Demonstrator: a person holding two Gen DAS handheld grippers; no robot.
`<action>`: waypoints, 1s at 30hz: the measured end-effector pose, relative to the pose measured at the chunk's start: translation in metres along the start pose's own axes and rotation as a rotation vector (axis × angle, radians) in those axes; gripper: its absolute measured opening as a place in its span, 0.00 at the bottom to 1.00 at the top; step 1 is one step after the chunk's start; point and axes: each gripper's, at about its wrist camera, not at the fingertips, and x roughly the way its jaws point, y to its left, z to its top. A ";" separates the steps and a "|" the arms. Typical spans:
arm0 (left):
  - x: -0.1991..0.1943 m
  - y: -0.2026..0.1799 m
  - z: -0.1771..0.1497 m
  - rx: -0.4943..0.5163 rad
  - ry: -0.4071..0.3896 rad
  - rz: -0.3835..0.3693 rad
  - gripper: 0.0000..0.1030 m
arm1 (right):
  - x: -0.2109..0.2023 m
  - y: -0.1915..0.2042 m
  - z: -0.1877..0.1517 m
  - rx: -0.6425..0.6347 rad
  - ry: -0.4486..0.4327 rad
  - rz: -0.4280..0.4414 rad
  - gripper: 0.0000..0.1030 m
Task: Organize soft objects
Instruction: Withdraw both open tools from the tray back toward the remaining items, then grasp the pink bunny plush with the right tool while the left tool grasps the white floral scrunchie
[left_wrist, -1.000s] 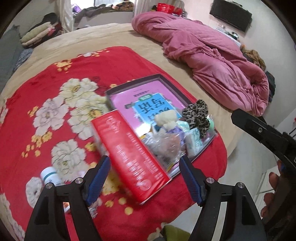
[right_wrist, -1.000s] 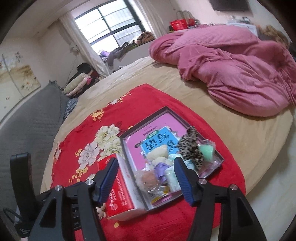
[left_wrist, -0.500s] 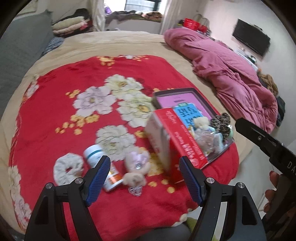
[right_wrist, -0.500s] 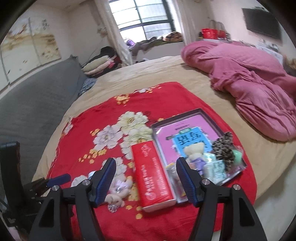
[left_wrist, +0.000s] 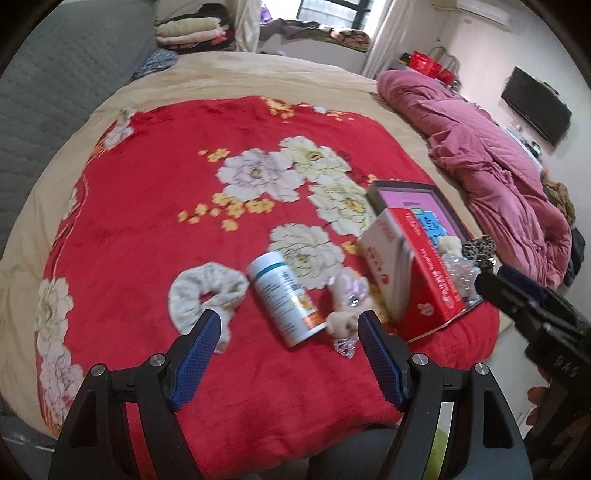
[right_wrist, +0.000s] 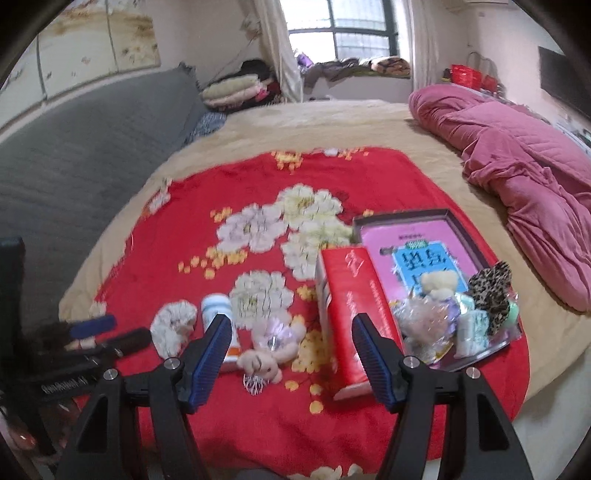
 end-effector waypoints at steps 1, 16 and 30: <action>0.001 0.003 -0.002 -0.005 0.004 0.005 0.76 | 0.003 0.003 -0.002 -0.006 0.010 0.003 0.65; 0.030 0.052 -0.019 -0.100 0.043 0.038 0.76 | 0.070 0.030 -0.028 0.056 0.158 0.005 0.65; 0.082 0.084 -0.019 -0.122 0.125 0.095 0.76 | 0.133 0.033 -0.038 0.106 0.278 -0.084 0.65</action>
